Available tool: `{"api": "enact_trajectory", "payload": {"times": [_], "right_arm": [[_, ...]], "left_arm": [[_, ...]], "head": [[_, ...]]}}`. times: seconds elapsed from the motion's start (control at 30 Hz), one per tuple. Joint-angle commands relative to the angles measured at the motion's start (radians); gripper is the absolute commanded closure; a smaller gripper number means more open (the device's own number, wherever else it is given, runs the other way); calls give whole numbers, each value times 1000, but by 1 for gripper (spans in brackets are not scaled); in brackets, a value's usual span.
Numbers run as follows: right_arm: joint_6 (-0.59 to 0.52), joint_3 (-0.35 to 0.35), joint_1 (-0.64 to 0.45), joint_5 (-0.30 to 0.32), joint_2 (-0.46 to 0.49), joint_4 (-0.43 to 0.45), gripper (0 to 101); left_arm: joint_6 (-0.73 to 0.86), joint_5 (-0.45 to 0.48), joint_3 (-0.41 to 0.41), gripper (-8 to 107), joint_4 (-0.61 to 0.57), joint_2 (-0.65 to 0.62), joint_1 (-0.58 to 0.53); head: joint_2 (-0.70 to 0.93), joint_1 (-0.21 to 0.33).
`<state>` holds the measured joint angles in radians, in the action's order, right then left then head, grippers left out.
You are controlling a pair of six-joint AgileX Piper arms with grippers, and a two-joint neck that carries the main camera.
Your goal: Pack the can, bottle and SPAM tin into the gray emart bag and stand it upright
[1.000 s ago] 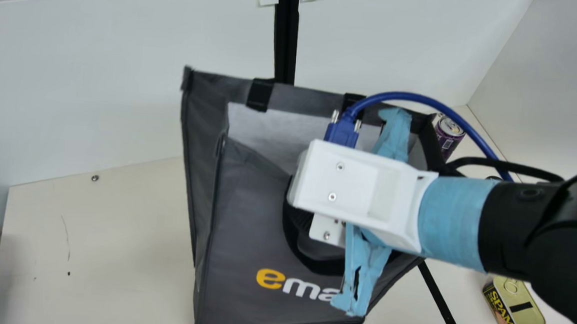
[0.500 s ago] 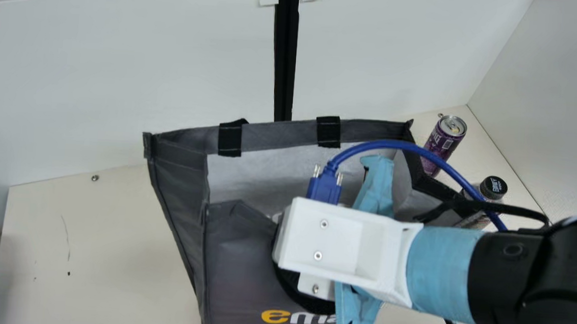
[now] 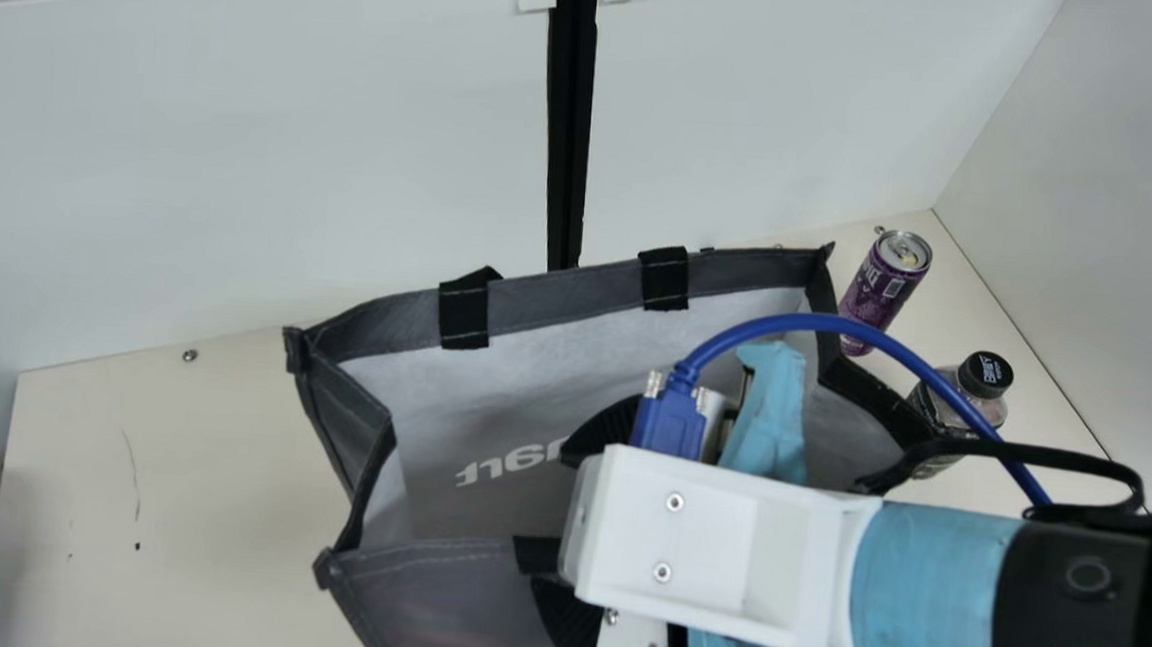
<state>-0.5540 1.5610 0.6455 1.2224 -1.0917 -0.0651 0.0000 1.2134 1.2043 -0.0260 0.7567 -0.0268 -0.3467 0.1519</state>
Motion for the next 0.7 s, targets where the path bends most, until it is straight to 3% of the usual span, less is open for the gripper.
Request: {"api": "enact_trajectory", "payload": {"times": [0.0,0.2,0.67], "right_arm": [[2,4,1,-2,5,6,25],[11,20,6,-2,23,7,6],[95,87,70,-2,61,-6,6]], "left_arm": [[0,0,0,9,0,0,0],[0,0,0,9,0,0,0],[0,0,0,9,0,0,0]], "head": [[-2,23],[-2,23],[-2,23]]}}
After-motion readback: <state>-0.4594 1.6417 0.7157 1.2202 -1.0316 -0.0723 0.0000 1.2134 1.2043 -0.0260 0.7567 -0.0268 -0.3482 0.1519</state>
